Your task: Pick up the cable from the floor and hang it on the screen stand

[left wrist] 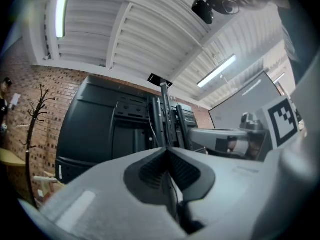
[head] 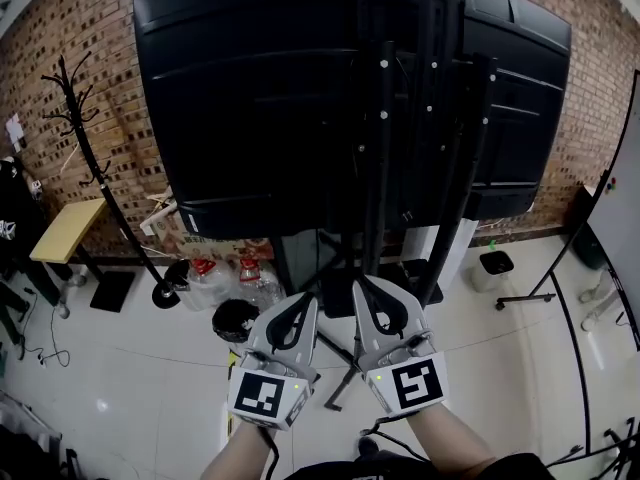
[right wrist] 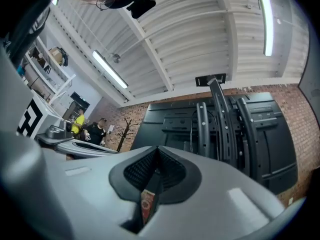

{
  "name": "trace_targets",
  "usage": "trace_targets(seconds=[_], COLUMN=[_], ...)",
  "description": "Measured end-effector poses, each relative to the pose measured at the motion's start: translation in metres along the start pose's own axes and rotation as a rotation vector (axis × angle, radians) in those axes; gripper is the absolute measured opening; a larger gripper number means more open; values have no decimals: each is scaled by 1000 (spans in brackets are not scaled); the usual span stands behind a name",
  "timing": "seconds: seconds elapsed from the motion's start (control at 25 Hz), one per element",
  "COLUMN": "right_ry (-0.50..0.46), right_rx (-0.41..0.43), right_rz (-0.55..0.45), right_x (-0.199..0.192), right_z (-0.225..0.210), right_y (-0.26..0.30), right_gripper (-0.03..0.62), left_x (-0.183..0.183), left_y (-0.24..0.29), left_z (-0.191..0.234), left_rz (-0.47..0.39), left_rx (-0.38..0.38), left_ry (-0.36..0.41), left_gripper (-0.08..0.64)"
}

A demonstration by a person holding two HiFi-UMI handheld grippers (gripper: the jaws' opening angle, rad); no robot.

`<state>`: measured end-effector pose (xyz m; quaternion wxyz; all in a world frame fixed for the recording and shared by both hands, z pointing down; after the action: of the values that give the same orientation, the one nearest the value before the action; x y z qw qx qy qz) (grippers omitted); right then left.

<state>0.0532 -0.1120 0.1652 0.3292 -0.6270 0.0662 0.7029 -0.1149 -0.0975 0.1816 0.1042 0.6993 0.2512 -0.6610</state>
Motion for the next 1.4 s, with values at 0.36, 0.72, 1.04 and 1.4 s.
trace_targets(seconds=[0.36,0.72,1.04,1.4], right_ry=[67,75,80,70], right_rx=[-6,15,-24,-53], right_rz=[93,143,166,147], right_x=[-37,-48,-53,-50], right_z=[11,16,8,-2], right_y=[-27,-42,-50,-51], right_gripper=[8,8,8,8], left_x=[-30,-46,-48,-54], left_y=[-19,-26,-26,-19], left_z=[-17,-26,-33,-37], left_rz=[90,117,145,145], left_rx=[15,2,4,-24], left_ry=[-112,-150,-172,-163], left_gripper=[5,5,5,5])
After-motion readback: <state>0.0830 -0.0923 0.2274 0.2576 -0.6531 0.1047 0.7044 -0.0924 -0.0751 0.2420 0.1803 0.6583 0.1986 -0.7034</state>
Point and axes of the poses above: the fingertips, and each gripper's own axes: y forward along the fingers, z to its left, x out of its top, the point moved 10 cm from there along -y, backward along the fingers, and after that the axes turned 2 degrees about z, right-handed, at the moved point
